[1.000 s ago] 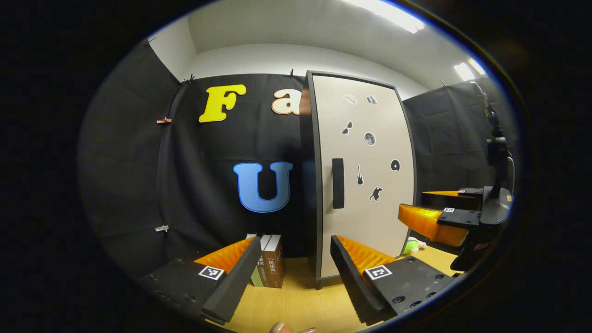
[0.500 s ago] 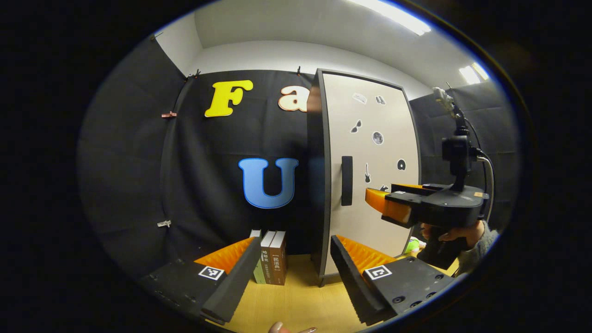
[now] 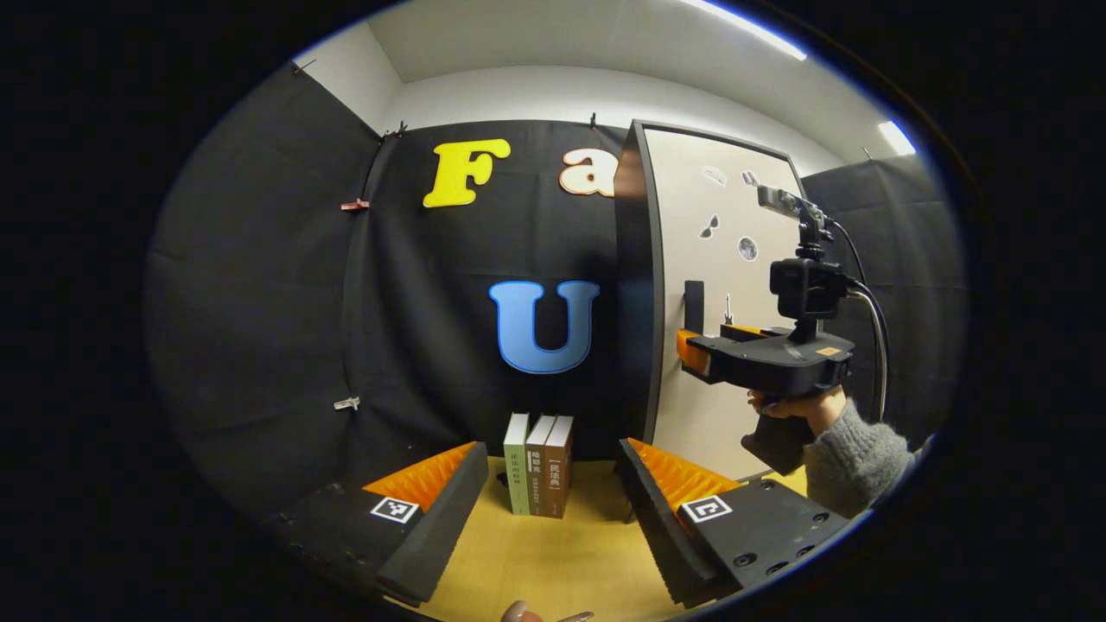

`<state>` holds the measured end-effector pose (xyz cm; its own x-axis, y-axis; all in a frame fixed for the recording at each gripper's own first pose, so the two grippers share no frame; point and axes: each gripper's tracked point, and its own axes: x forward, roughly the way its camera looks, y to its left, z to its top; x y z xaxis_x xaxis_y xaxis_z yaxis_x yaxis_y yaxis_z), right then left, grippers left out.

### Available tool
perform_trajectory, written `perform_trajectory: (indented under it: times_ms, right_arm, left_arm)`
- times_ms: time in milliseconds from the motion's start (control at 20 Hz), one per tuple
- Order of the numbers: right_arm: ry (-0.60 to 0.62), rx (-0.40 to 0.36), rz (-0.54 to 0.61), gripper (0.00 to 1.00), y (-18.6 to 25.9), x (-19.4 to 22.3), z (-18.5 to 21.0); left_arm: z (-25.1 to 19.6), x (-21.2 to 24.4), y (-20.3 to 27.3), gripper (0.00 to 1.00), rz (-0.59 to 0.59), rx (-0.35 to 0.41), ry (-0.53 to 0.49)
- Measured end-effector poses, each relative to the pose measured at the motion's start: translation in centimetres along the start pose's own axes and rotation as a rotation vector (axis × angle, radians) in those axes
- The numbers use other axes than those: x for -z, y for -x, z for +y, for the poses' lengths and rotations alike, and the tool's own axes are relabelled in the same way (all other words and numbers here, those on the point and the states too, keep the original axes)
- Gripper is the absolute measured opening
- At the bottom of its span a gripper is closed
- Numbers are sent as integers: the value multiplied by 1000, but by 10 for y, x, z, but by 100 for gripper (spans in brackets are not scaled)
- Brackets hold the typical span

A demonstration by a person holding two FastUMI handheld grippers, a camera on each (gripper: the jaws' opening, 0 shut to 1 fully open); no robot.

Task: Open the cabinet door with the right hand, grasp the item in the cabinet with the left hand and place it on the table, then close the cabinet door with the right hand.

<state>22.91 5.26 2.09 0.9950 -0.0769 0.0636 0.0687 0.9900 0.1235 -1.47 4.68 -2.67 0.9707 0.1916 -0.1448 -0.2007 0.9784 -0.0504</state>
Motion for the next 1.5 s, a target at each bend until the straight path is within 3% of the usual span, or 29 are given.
perform_trajectory:
  times_ms: [50, 200, 350, 500, 650, 950, 1200, 1500]
  right_arm:
    - [1, 1, -5, 74, -5, 0, 3]
    - [10, 30, -1, 77, -17, 4, 3]
    - [6, 94, 1, 41, -23, 4, -4]
    - [-6, 110, 14, 36, -24, 4, -3]
    - [-4, 110, 34, 17, -21, 5, -3]
    - [-4, 39, 48, 17, 6, -3, 2]
    - [-14, -22, 65, 17, 35, -16, 3]
    - [-20, -91, 75, 17, 74, -31, -3]
  left_arm:
    - [1, 1, 1, 95, 3, -3, 6]
    - [7, 4, 5, 95, 7, -23, 21]
    - [12, 9, 14, 95, 15, -33, 27]
    - [19, 14, 21, 95, 24, -40, 37]
    - [25, 16, 34, 95, 19, -46, 45]
    - [45, 26, 53, 95, 7, -72, 30]
    - [32, 38, 71, 95, 12, -44, 56]
    - [1, 23, 70, 92, -31, 23, 40]
